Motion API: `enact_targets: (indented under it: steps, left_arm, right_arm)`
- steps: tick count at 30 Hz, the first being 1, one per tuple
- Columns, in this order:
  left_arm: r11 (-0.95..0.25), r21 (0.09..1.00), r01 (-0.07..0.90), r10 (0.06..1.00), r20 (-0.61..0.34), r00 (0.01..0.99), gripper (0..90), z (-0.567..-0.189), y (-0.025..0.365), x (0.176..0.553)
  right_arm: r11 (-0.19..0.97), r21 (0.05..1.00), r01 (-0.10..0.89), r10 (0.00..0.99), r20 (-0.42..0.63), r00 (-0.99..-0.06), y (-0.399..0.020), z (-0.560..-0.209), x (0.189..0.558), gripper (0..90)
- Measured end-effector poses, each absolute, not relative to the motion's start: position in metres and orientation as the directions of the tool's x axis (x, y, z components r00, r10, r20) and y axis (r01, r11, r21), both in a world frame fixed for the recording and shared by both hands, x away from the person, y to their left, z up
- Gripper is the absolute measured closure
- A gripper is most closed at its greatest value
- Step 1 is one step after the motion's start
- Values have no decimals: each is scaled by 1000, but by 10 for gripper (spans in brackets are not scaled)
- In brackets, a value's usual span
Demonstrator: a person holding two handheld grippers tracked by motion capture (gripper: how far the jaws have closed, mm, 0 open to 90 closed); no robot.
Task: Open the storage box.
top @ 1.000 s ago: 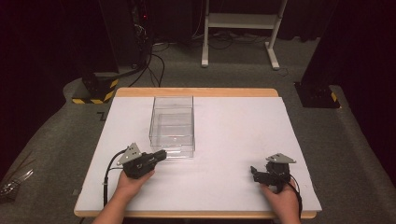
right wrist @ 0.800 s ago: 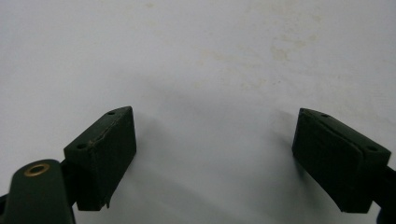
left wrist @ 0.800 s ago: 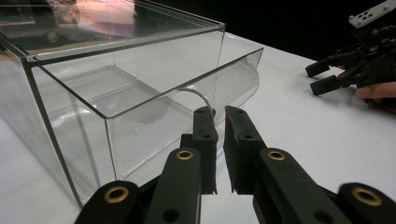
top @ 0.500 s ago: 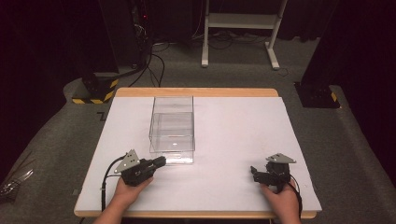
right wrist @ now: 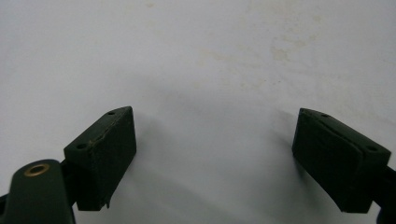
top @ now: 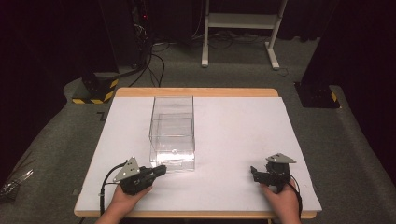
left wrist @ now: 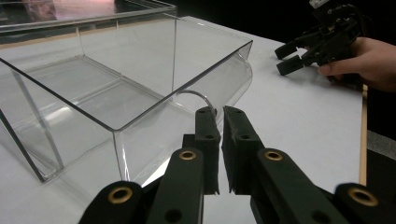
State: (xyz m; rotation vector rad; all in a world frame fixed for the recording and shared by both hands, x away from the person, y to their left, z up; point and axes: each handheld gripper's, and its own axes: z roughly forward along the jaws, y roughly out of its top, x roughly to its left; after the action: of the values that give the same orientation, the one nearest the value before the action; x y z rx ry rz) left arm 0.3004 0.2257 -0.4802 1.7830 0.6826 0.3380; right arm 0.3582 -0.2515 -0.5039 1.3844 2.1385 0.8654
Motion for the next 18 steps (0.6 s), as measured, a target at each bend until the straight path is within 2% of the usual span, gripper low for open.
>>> enact_targets:
  steps: [18]
  left_arm:
    - [-204, 937, 283, 557, -127, 821, 857, -483, 224, 273]
  right_arm:
    - [300, 711, 636, 917, -32, -397, -251, -504, 358, 139]
